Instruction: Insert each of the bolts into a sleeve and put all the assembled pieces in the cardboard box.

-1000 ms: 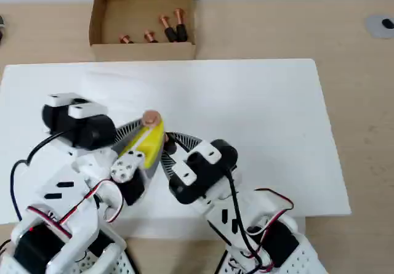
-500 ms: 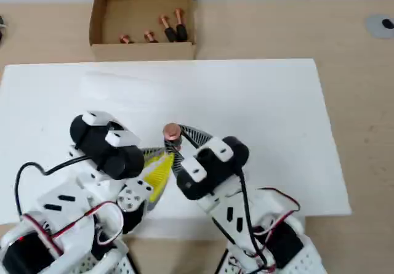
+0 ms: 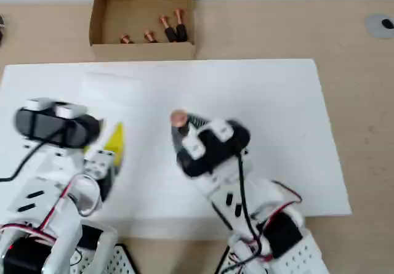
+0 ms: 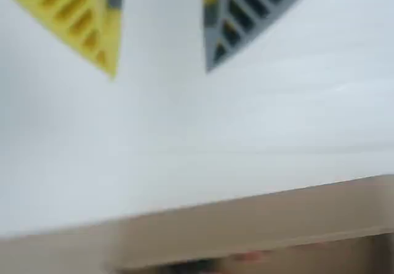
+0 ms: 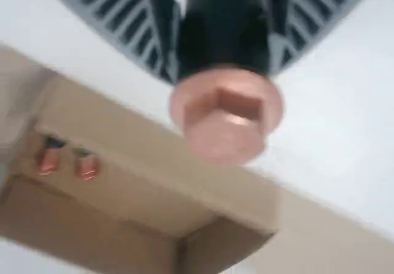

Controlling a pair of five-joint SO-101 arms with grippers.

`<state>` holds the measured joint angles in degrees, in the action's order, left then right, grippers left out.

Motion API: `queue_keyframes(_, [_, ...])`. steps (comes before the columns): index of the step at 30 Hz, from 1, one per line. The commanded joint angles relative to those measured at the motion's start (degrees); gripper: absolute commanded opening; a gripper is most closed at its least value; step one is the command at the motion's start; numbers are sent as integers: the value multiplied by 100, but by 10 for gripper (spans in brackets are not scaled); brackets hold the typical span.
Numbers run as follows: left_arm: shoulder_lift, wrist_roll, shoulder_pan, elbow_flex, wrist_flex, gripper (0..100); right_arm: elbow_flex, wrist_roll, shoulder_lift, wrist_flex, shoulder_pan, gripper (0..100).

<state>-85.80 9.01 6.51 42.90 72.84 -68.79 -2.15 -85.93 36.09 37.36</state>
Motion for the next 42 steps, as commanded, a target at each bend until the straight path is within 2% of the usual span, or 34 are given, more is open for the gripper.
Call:
queue_keyframes(1, [4, 26, -835, 360, -325, 105, 1253, 88, 1692, -756, -418, 10])
queue_keyframes(9, [4, -273, -1626, 1424, -967, 105, 3943, 264, 4989, -1257, -514, 10])
queue_keyframes(17, [-4, -457, -1697, 2435, -1125, 106, 5921, 923, 7767, -1653, -549, 10])
queue_keyframes(21, [-4, -492, -1793, 2541, -1090, 105, 7354, 949, 9270, -1653, -787, 10])
queue_keyframes(27, [-4, -1020, -2136, 2585, -1090, 105, 9745, 923, 11354, -1512, -1174, 10])
queue_keyframes(36, [-4, -1029, -2198, 2690, -1125, 106, 13244, 308, 14018, -1125, -1341, 10])
queue_keyframes(42, [-4, -1020, -2215, 3042, -1134, 106, 14484, -220, 15292, -1125, -1411, 11])
